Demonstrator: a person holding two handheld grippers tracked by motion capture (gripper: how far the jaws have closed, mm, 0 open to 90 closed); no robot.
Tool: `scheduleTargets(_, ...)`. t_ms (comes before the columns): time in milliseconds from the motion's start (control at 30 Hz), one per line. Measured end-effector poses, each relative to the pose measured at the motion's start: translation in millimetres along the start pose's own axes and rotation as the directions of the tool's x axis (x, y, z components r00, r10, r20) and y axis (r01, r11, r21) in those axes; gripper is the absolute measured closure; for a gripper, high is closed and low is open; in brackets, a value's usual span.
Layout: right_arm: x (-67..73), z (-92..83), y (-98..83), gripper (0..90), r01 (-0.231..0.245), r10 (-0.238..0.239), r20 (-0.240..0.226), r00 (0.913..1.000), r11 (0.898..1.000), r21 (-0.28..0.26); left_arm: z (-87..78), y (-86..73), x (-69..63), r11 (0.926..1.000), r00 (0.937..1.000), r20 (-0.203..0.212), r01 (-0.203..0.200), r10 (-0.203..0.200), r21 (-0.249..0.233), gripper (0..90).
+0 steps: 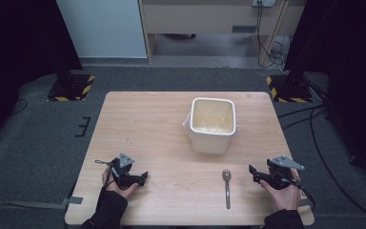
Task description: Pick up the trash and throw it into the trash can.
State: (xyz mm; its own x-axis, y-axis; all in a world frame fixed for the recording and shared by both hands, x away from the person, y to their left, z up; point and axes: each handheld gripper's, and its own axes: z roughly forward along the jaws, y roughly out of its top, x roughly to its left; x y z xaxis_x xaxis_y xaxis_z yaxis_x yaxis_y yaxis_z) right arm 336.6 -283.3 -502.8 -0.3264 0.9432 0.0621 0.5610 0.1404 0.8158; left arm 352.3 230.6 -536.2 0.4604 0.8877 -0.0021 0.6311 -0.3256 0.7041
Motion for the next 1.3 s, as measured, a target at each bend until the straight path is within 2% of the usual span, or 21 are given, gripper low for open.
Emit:
scheduleTargets(367, 16.0, -14.7, 9.5, 21.1, 0.045, -0.046, -0.016, 0.9988, 0.998, -0.044, 0.0, 0.0, 0.0, 1.0000, 1.0000, 0.000, 0.000, 0.000, 0.000, 2.1)
scheduleTargets(700, 28.1, -21.8, 13.3, 21.1, 0.055, -0.058, -0.046, 0.9973, 0.996, -0.066, 0.0, 0.0, 0.0, 1.0000, 1.0000, 0.000, 0.000, 0.000, 0.000, 2.1)
scheduleTargets(900, 36.2, -21.0, 12.4, 21.3, 0.055, -0.061, -0.076, 0.9952, 0.996, -0.074, 0.0, 0.0, 0.0, 1.0000, 1.0000, 0.000, 0.000, 0.000, 0.000, 2.1)
scheduleTargets(1133, 47.4, -16.4, 7.7, 22.7, 0.057, -0.063, -0.111, 0.9918, 0.997, -0.059, 0.0, 0.0, 0.0, 1.0000, 1.0000, 0.000, 0.000, 0.000, 0.000, 2.1)
scheduleTargets(1300, 61.9, -9.1, 0.3, 24.0, 0.053, -0.058, -0.152, 0.9866, 0.998, -0.038, 0.0, 0.0, 0.0, 1.0000, 1.0000, 0.000, 0.000, 0.000, 0.000, 2.1)
